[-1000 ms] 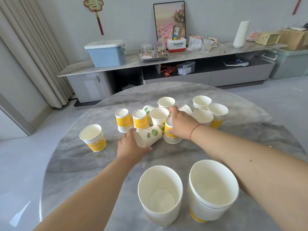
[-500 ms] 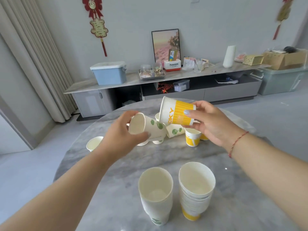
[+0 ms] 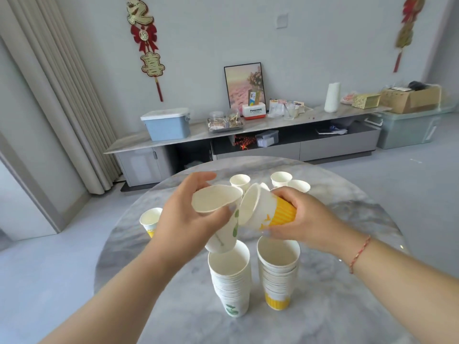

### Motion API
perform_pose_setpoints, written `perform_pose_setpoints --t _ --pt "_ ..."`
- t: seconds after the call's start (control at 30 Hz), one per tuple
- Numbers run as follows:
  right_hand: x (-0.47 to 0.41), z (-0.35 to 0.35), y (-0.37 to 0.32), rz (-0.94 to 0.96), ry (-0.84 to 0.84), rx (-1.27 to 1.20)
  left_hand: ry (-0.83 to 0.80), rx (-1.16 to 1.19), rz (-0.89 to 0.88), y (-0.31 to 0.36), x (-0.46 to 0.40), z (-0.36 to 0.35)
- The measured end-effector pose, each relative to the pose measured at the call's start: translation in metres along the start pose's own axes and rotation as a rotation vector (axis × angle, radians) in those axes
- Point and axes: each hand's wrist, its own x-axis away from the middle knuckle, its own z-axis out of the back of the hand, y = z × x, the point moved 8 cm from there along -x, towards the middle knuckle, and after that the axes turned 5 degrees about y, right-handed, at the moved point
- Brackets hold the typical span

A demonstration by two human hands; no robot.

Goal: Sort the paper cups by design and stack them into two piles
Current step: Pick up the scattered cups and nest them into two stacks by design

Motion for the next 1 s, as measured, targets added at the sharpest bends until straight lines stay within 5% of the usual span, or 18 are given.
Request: perform_pose_setpoints --t 0.1,0.23,0.43,0.57,0.67,0.87,1.0 --pt "0.009 -0.007 0.017 -0.037 -0.028 -0.347 0.029 0.029 0.014 -0.017 0.009 0.004" --pt "0.024 -0.024 0.037 -0.034 -0.093 -0.304 -0.116 -0.092 0.051 -0.043 0.026 -0.017" --pt "0.035 -0.005 0.043 0.011 -0.043 -0.054 -0.305 -0.333 -0.073 -0.057 0.042 -0.043" --pt "0.043 -0.029 0.043 0.178 -0.198 0.422 -0.390 -0.573 -0.193 -0.066 0.049 -0.063" --pt "0.044 -0.034 0.047 0.168 -0.223 0.429 -0.403 -0.593 -0.185 -0.070 0.050 -0.067" --pt "0.012 -0.002 0.054 0.068 -0.015 0.228 -0.208 -0.388 -0.085 -0.075 0.027 -0.034" --pt "-0.019 0.013 0.085 -0.049 0.110 0.211 -0.068 -0.476 0.091 -0.116 -0.002 -0.010"
